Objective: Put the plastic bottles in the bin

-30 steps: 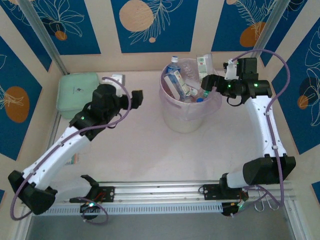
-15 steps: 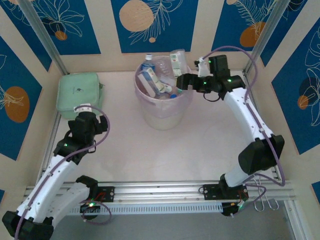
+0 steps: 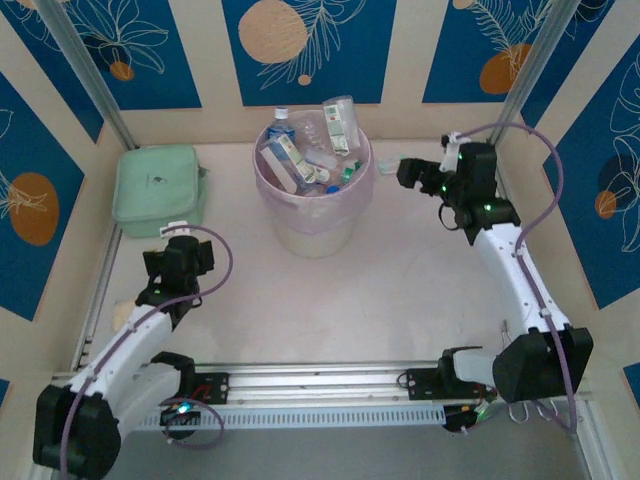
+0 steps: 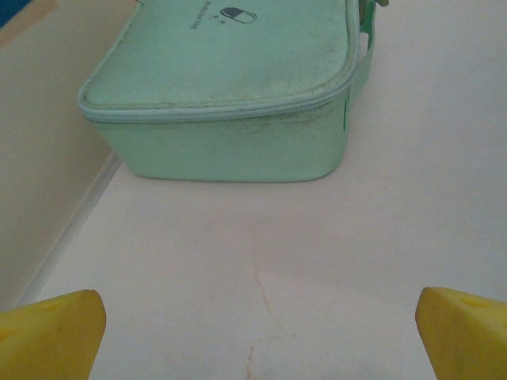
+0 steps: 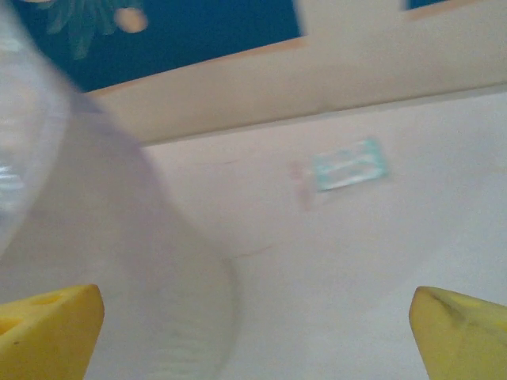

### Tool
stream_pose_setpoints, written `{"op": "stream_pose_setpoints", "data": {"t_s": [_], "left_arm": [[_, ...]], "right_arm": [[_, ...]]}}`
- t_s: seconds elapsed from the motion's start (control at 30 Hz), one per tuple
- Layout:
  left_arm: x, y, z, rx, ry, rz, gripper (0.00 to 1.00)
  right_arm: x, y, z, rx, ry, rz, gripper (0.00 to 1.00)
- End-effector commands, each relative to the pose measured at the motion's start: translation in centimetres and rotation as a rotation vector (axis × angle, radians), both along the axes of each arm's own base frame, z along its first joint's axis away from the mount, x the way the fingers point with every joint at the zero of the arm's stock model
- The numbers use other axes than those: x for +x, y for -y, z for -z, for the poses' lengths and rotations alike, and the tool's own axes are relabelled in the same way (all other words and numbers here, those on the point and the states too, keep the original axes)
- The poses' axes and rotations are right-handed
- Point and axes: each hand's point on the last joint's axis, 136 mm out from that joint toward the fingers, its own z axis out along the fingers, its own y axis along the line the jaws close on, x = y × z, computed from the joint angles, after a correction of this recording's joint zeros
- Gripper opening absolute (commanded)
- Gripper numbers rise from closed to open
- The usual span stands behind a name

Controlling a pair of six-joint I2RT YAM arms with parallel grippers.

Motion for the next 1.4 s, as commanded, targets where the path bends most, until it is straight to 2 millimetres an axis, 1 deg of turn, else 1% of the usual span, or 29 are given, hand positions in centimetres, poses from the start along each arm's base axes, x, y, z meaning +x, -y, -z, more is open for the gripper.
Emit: {"op": "stream_pose_setpoints", "data": {"t_s": [0.0,0.07,0.17,0.2,0.27,0.33,0.4,0.43,0.53,0.6,0.63,0.7,0.73,0.77,0.8,0.83,0.87,0.9,1.0,1.03,1.07,1.17,1.2,1.23,1.27,1.3,1.37], "left_arm": [[2.9,0.1,-1.2,0.012,0.115,0.036,1.00],[4.1,0.4,-0.1,0.000,0.116,0.057,1.00],[5.2,1.2,1.4,-0.006,0.146,0.108,1.00],[5.5,1.2,1.6,0.000,0.160,0.117,1.00],[6.1,1.4,2.0,0.017,0.179,0.133,1.00],[6.8,1.6,2.2,0.022,0.197,0.150,1.00],[7.5,2.1,2.3,0.013,0.200,0.178,1.00],[7.9,2.2,2.1,0.018,0.211,0.188,1.00],[8.7,2.4,2.8,0.013,0.214,0.208,1.00],[9.2,2.8,3.0,0.011,0.195,0.233,1.00],[9.3,2.8,3.1,0.011,0.189,0.228,1.00],[9.0,2.5,2.7,0.014,0.212,0.215,1.00],[8.7,2.5,2.4,0.012,0.219,0.220,1.00],[8.5,2.6,2.2,0.008,0.213,0.227,1.00],[8.4,2.7,2.1,0.005,0.200,0.232,1.00],[8.2,2.8,2.3,-0.005,0.180,0.237,1.00],[8.0,3.1,2.5,-0.023,0.164,0.245,1.00],[7.9,3.3,2.8,-0.035,0.150,0.253,1.00],[8.0,3.4,2.9,-0.037,0.147,0.259,1.00],[8.1,3.5,3.0,-0.036,0.143,0.264,1.00],[8.2,3.6,3.0,-0.034,0.144,0.271,1.00],[8.1,3.7,2.8,-0.030,0.158,0.279,1.00],[8.1,3.6,2.7,-0.024,0.174,0.277,1.00],[8.3,3.5,2.4,-0.016,0.189,0.275,1.00],[8.4,3.5,2.4,-0.010,0.191,0.273,1.00],[8.5,3.6,2.8,-0.004,0.199,0.283,1.00],[9.1,4.1,3.4,0.008,0.217,0.319,1.00]], "right_arm": [[0.8,5.1,7.2,-0.064,-0.061,0.219,0.99],[0.8,5.9,10.3,-0.099,-0.058,0.259,0.99],[1.5,6.1,13.6,-0.169,-0.042,0.269,0.99],[1.7,6.1,14.3,-0.180,-0.030,0.267,0.99],[2.4,5.7,13.9,-0.204,-0.002,0.233,0.99],[3.2,4.9,12.6,-0.230,0.126,0.191,0.99],[3.9,4.8,12.1,-0.234,0.176,0.174,0.99],[4.1,4.7,12.2,-0.233,0.170,0.161,0.99],[4.5,4.6,12.4,-0.234,0.201,0.147,0.99],[4.6,4.9,13.2,-0.197,0.198,0.163,0.99],[4.6,5.2,13.0,-0.182,0.198,0.185,0.99],[3.7,4.8,12.1,-0.210,0.138,0.177,0.99],[3.3,4.8,10.6,-0.240,0.117,0.179,0.99],[3.1,4.6,9.6,-0.269,0.115,0.162,0.99],[2.8,4.7,9.0,-0.283,0.117,0.159,0.99],[2.4,4.9,8.9,-0.272,0.114,0.166,0.99],[1.9,5.1,9.4,-0.248,0.106,0.173,0.99],[1.4,5.4,10.2,-0.241,0.093,0.192,0.99],[0.4,5.6,12.9,-0.212,0.104,0.220,0.99],[0.4,5.6,14.0,-0.247,0.088,0.212,0.99],[0.4,5.7,14.7,-0.255,0.065,0.220,0.99],[0.6,4.8,16.9,-0.253,0.087,0.172,0.99],[0.8,4.6,17.3,-0.249,0.133,0.164,0.99],[0.3,4.5,17.9,-0.252,0.112,0.158,0.99],[0.1,4.5,17.6,-0.241,0.103,0.153,0.99],[0.1,4.4,17.4,-0.235,0.147,0.145,0.99],[-0.2,3.8,17.8,-0.226,0.145,0.100,0.99]]}}
